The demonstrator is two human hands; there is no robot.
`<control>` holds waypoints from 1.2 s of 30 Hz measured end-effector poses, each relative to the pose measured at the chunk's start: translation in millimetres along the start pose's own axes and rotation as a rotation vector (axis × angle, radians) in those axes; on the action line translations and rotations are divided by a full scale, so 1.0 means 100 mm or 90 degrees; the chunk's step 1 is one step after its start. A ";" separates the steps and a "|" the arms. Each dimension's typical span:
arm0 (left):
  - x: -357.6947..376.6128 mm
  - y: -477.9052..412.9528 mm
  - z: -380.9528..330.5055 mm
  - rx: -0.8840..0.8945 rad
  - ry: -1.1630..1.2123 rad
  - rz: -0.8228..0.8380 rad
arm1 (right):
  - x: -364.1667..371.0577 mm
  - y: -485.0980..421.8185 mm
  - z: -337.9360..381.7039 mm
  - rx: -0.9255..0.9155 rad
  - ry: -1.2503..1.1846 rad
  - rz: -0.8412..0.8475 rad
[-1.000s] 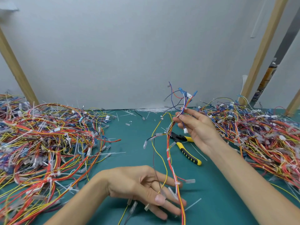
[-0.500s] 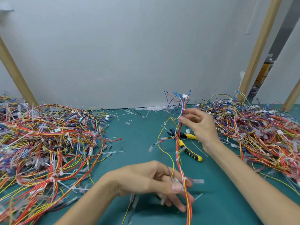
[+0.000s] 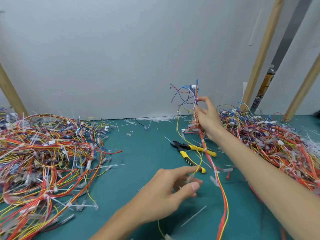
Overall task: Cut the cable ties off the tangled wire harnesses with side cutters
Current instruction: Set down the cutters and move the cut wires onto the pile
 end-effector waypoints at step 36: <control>-0.63 0.04 0.94 -0.181 -0.493 -0.163 | 1.12 0.91 -0.34 -0.230 0.563 0.285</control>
Point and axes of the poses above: each hand's wrist, its own y-axis away from the middle knuckle, its own x-axis out of the palm, z = x × y, the point moved 1 cm from there along -y, towards the middle knuckle, and after that the axes turned 5 degrees about -y, right-handed, at the moved point
